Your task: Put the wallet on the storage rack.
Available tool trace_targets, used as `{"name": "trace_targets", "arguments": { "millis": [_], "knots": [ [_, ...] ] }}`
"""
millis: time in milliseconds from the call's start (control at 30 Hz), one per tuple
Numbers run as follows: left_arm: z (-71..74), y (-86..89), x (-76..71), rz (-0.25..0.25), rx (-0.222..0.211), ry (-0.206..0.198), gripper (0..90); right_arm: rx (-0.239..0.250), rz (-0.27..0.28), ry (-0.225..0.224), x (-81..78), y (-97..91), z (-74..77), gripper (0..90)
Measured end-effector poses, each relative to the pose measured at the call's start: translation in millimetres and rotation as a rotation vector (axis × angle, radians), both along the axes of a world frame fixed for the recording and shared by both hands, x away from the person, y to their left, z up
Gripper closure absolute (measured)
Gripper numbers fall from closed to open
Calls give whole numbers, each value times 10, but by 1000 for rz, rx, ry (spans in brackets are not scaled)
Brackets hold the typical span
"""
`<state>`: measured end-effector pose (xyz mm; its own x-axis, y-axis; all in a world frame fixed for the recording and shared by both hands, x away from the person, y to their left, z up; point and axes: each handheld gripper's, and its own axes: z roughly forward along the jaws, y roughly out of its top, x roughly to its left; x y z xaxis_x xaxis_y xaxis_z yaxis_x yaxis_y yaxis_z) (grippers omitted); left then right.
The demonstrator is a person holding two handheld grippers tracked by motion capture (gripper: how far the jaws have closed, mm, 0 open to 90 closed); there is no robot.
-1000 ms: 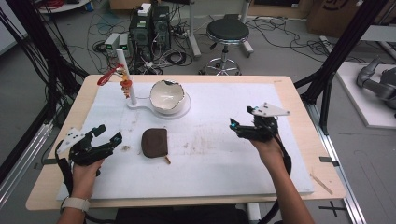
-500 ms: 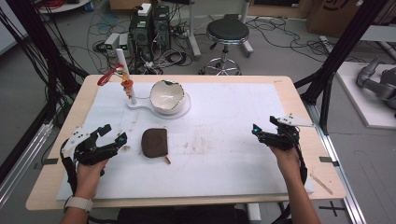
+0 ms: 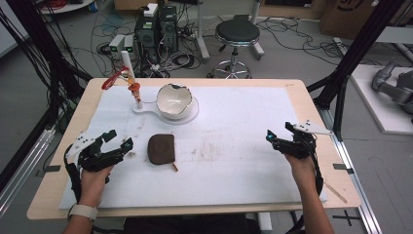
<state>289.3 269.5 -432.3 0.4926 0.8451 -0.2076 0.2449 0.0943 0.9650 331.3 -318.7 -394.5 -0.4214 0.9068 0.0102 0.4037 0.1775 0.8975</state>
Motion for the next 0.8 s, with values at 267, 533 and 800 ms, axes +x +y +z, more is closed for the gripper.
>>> {"name": "trace_targets", "arguments": {
  "millis": [267,533,800],
  "knots": [
    [2,-57,4,-18,9,14,194,-14,4,1,14,-29,-23,206],
    [-36,-249,53,-62,41,78,194,-20,-1,2,-38,-55,-18,206],
    [-68,-418,306,-93,112,184,194,-17,-1,12,-29,-27,-41,207]
  ]
}}
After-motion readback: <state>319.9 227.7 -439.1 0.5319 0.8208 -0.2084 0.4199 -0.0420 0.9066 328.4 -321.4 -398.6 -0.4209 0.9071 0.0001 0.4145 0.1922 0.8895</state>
